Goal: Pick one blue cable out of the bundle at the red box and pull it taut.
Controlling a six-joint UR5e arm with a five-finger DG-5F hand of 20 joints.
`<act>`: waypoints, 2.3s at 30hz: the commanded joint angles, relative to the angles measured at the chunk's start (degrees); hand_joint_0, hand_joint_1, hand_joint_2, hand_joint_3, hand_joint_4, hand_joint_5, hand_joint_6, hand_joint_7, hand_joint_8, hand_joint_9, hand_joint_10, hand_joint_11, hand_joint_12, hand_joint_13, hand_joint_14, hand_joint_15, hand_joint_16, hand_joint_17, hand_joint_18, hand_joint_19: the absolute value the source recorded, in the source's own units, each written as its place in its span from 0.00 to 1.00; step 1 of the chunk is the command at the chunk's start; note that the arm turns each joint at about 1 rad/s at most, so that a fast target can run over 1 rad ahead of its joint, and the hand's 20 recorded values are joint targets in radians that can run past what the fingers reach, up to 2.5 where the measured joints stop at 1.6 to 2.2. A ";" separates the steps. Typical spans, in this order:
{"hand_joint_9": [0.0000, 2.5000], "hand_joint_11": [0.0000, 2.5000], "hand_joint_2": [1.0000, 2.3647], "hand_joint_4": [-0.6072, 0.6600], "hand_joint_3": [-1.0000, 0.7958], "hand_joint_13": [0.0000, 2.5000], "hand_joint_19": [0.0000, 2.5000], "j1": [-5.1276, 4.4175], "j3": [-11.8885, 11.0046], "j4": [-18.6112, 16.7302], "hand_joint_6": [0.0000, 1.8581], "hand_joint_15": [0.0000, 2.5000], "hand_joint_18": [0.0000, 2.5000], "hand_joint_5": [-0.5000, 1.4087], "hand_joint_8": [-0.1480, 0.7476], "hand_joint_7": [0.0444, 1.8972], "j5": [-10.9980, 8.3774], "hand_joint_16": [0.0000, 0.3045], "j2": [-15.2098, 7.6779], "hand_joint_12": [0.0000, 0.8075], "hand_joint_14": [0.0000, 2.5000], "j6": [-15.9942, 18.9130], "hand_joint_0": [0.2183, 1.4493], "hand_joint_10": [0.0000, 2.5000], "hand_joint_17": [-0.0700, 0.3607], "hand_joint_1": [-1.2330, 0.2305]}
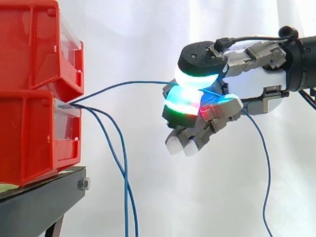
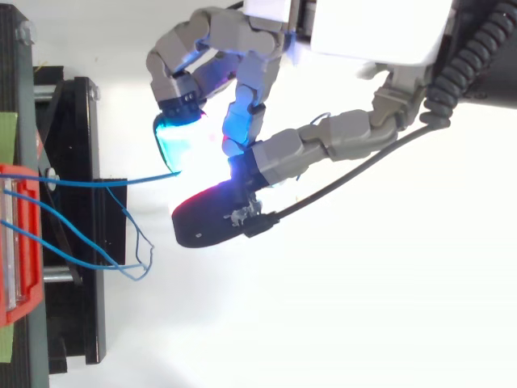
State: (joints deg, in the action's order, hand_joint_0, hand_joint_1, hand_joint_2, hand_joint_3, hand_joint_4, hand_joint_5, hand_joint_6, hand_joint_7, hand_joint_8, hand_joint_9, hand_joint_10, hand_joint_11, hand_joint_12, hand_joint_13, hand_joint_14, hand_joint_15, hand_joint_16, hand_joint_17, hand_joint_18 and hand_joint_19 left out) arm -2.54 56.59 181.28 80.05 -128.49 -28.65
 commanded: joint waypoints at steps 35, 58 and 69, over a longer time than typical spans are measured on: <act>0.53 0.51 0.01 0.63 0.36 0.27 0.16 -0.18 0.02 -0.05 0.43 0.14 0.23 0.23 0.59 0.59 0.02 0.17 -0.01 0.47 0.00 0.00 0.28 0.01 0.43 0.46; 0.53 0.52 0.02 0.66 0.50 0.29 0.14 -0.36 -0.34 0.04 0.45 0.14 0.26 0.22 0.62 0.64 0.02 0.17 0.08 0.48 0.00 0.35 0.32 0.01 0.43 0.30; 0.53 0.53 0.02 0.69 0.52 0.29 0.14 -0.54 -0.34 0.13 0.46 0.14 0.27 0.22 0.63 0.69 -0.34 0.16 0.08 0.48 0.00 1.14 0.34 0.01 0.42 0.25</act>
State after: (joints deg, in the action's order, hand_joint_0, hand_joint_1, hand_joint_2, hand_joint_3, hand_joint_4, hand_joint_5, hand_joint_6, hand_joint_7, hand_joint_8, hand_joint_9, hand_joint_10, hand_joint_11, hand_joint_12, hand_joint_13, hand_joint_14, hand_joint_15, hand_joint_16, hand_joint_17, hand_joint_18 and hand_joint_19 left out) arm -3.01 56.26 181.35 79.85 -128.45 -27.76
